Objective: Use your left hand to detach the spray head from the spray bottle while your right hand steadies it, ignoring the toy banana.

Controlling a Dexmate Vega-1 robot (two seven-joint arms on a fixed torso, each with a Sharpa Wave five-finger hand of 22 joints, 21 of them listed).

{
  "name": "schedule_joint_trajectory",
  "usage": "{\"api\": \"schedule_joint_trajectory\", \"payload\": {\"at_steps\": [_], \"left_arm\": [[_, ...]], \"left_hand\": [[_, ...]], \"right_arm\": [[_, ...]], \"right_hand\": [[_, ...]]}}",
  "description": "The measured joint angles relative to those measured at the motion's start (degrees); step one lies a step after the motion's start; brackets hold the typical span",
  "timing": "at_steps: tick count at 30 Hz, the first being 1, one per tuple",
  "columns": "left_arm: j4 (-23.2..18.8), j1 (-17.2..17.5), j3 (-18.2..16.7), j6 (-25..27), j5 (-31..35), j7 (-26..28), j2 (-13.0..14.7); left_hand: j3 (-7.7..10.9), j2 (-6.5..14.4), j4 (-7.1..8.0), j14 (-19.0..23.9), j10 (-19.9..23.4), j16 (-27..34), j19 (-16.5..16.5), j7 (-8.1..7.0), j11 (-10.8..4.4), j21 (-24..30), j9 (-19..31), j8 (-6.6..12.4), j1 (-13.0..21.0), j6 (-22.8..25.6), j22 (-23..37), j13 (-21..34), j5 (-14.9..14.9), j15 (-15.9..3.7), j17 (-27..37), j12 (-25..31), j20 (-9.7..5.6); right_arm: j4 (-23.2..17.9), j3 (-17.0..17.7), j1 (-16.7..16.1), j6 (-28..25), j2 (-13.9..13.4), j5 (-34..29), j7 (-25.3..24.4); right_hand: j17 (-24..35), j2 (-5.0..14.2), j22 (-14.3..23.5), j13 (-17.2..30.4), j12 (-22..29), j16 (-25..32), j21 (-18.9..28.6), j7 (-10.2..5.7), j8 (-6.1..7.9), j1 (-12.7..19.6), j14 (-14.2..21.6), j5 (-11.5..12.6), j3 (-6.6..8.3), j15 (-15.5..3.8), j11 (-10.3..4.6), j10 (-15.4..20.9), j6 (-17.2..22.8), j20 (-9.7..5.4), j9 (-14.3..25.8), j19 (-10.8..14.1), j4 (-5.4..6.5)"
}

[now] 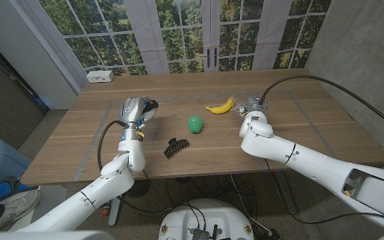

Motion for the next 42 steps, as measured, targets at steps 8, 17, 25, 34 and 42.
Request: {"api": "schedule_joint_trajectory", "payload": {"at_steps": [8,17,25,34,42], "left_arm": [[0.4,-0.9,1.4,2.0,0.2,-2.3,0.7],[-0.4,-1.6,2.5,5.4,0.5,-6.0,1.9],[-1.8,-1.8,2.8,7.8,0.3,-8.4,2.9],[-3.7,-2.0,2.9,9.7,-0.4,-10.5,3.9],[-5.0,-2.0,2.6,10.2,-1.1,-11.2,4.6]], "left_hand": [[-0.32,0.3,-0.16,0.0,0.0,-0.1,0.0,0.0,0.0,0.0,0.0,-0.35,1.5,0.4,0.0,-0.5,0.1,0.0,-0.3,-0.5,0.01],[-2.5,1.4,0.73,-3.5,-2.5,-3.6,-1.6,-4.41,-3.41,-1.2,0.0,-4.85,3.9,0.7,-0.1,-1.4,0.3,0.92,-1.8,-3.6,0.14],[-6.93,1.5,2.0,-11.8,-11.1,-8.4,-4.4,-8.17,-8.72,-4.9,-0.1,-10.95,-2.8,-7.9,-0.1,-2.5,0.5,2.45,-2.7,-9.4,0.24],[-11.47,-4.0,2.77,-25.2,-30.3,-10.6,-9.8,-9.94,-6.71,-11.3,-0.4,-11.75,-12.9,-26.1,-0.4,-2.8,1.0,3.53,-3.6,-10.4,2.55],[-12.8,-4.4,3.32,-35.5,-47.0,-10.8,-14.5,-10.75,-3.09,-16.7,-0.7,-11.75,-17.9,-39.6,-0.2,-3.1,1.7,3.86,-4.0,-10.4,5.86]], "right_arm": [[0.8,-2.6,2.4,-2.6,-0.3,2.6,0.0],[3.0,-4.6,3.6,-3.9,0.6,-0.7,3.7],[5.9,-4.8,2.9,-4.4,2.8,-10.6,10.9],[9.2,-4.8,2.0,-4.7,5.0,-21.2,19.3],[11.1,-4.1,1.5,-4.8,6.3,-29.7,28.0]], "right_hand": [[-0.3,0.0,0.0,-0.3,-0.4,0.0,-0.2,0.0,-0.22,0.0,0.0,0.0,0.16,0.0,0.0,0.0,0.0,0.0,0.0,0.0,-0.16],[-0.3,0.0,0.0,-0.4,-0.6,0.4,-0.6,0.0,-0.58,0.0,0.0,-0.5,0.4,0.0,0.0,0.0,0.0,-0.22,0.0,-0.2,-0.4],[-0.3,0.0,0.1,-0.1,-2.0,0.9,-1.1,-1.16,-3.36,0.0,-1.3,-1.6,0.62,0.03,-1.24,-1.2,-1.2,0.13,0.1,-0.7,-0.62],[-0.5,1.3,0.2,0.2,-5.5,0.5,-2.8,-6.97,-8.62,-1.3,-6.2,-1.8,-1.0,0.51,-5.14,-12.7,-7.0,1.79,0.4,-2.4,-0.76],[-2.1,6.13,0.2,-1.6,-9.6,-0.3,-6.0,-8.33,-14.65,0.8,-12.8,0.2,-4.38,0.83,-3.05,-23.9,-19.9,4.24,0.7,-4.8,0.21]]}}
